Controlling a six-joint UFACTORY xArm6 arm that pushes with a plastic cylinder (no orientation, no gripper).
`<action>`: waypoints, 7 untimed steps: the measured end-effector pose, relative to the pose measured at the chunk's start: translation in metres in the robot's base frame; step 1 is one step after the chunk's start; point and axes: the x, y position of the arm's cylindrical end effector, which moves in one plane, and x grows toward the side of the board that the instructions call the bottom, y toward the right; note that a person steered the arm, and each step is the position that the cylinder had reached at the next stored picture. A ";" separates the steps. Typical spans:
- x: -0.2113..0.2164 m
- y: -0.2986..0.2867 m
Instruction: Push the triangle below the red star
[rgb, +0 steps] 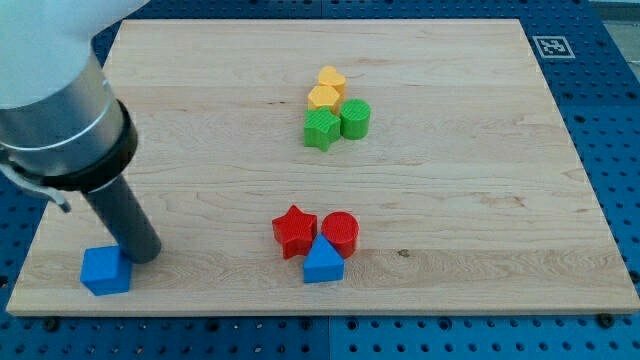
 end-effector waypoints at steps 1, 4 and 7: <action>0.000 -0.015; -0.024 -0.015; -0.070 0.075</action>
